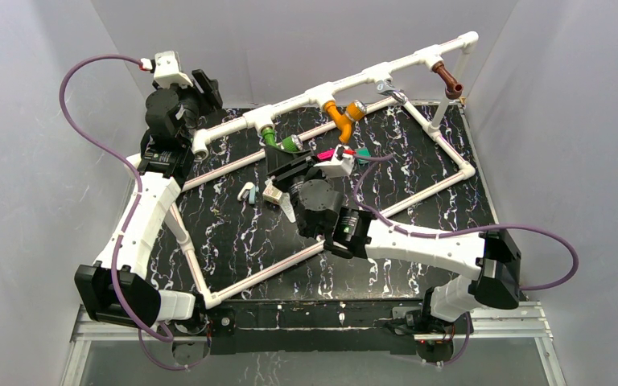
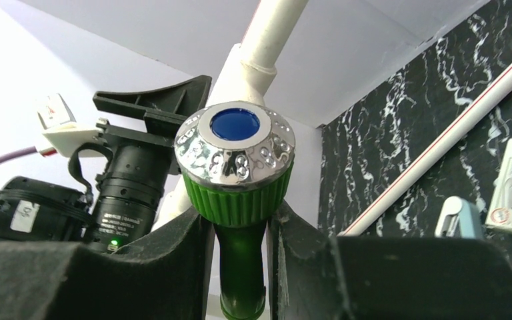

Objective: Install the water faucets

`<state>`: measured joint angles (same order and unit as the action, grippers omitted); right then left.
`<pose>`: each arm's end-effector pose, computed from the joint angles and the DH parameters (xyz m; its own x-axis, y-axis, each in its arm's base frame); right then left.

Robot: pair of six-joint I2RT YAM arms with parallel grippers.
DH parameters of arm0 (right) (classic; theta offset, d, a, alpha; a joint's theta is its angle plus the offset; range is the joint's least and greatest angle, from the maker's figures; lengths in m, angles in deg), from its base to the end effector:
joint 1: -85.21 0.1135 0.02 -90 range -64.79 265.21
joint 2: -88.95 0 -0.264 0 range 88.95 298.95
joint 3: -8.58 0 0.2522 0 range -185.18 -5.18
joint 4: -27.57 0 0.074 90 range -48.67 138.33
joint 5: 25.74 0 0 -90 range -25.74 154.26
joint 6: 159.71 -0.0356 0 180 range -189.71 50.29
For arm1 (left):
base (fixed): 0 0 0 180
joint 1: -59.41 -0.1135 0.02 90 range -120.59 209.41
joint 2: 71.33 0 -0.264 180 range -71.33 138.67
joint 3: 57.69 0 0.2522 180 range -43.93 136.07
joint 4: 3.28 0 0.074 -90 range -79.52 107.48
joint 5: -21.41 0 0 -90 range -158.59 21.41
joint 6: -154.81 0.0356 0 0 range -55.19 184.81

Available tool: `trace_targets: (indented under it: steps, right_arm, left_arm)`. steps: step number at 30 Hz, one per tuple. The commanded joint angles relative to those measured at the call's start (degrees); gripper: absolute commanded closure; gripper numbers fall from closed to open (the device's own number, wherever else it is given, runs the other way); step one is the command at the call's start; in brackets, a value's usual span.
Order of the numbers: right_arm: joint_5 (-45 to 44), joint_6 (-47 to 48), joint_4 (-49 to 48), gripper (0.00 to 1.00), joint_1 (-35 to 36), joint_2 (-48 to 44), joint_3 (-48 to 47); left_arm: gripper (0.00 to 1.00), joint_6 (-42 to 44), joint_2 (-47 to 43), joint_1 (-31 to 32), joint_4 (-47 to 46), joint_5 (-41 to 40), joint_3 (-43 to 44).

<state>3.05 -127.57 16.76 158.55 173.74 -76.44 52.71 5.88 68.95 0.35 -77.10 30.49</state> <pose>0.1267 0.3146 0.3949 -0.1527 0.9123 -0.3800 -0.1607 0.3565 0.9204 0.3139 -0.0474 0.4329 0.1192 -0.2302 -0.9658 0.0452 0.9730 -0.2264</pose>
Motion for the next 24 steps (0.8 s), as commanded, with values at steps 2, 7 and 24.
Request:
trace_targets:
  steps: [2,7,24]
  right_arm:
    - [-0.9,-11.5,10.0,0.99,-3.3,-0.5,-0.8]
    - [0.5,-15.3,10.9,0.99,-4.2,-1.3,-0.2]
    - [3.4,-18.7,11.2,0.99,-5.8,-2.1,0.1]
  left_arm:
    - [0.42,-0.3,8.2,-0.4,15.9,0.1,-8.2]
    - [0.42,-0.4,8.2,-0.4,15.8,0.3,-8.2]
    - [0.42,-0.6,8.3,-0.3,15.8,0.7,-8.3]
